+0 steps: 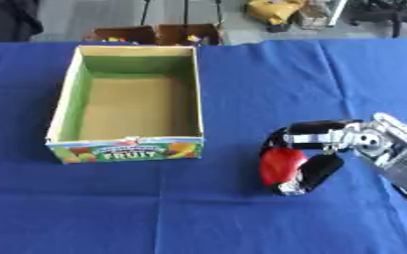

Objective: Pick up objects on the table and place them in the box.

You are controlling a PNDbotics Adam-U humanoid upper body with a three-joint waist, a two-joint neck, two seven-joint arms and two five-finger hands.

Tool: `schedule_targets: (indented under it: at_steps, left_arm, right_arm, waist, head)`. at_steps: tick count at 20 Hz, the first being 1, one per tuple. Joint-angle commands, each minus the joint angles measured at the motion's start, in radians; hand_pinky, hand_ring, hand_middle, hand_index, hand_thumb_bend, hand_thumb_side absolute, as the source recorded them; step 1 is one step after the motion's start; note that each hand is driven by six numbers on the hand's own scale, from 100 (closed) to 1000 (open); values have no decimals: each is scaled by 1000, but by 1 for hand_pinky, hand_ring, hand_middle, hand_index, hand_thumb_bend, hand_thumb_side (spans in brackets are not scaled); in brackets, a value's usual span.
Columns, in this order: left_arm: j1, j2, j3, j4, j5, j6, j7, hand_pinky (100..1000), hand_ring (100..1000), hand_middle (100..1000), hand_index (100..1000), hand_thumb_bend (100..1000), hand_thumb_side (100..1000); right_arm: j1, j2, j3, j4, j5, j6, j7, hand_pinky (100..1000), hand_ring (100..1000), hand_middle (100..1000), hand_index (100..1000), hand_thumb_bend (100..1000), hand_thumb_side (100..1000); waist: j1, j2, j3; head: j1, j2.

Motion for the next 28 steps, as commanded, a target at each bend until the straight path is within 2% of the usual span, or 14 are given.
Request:
schedule_targets:
  at_steps: [1,5,7,9,13,16,22,28]
  left_arm:
    - [-16,12,1,-14,5,-1,-5,782,897,787,843,100,1000]
    - [-17,12,1,-14,5,1,-8,782,898,787,841,100,1000]
    - [-18,12,1,-14,5,1,-8,782,898,787,841,100,1000]
    - [-19,12,0,-14,5,2,-8,782,898,786,840,100,1000]
    - [-20,12,0,-14,5,3,-11,781,898,785,838,100,1000]
    - [-21,12,0,-14,6,3,-12,780,898,783,836,100,1000]
    - [-23,12,0,-14,8,2,-14,778,897,781,832,100,1000]
    - [-22,11,0,-14,10,2,-18,781,897,778,827,100,1000]
  right_arm:
    - [-4,-15,0,15,-13,-6,1,638,803,863,878,366,479]
    - [-7,-13,-1,20,-21,-2,-23,594,766,833,863,356,448]
    - [-7,-13,3,24,-23,1,-30,610,775,852,890,389,426]
    - [-5,-13,5,32,-25,5,-27,632,792,872,919,429,442]
    - [-4,-12,2,40,-25,16,-19,615,785,873,921,427,418]
    - [-3,-12,1,46,-18,22,-11,595,776,832,914,418,395]
    - [-2,-9,-5,62,-21,32,-20,549,722,773,807,389,374]
    - [-8,-5,-5,64,-40,44,-59,534,661,717,764,362,318]
  waist:
    - [4,-14,1]
    - [6,-11,-1]
    - [6,-11,-1]
    - [7,-10,-2]
    - [7,-9,-4]
    - [8,-8,-6]
    - [9,-9,-8]
    - [11,-8,-9]
  head:
    - [-3,-10]
    - [-4,-11]
    - [-4,-11]
    - [-4,-12]
    - [-3,-14]
    - [-4,-15]
    - [-7,-18]
    - [-9,-18]
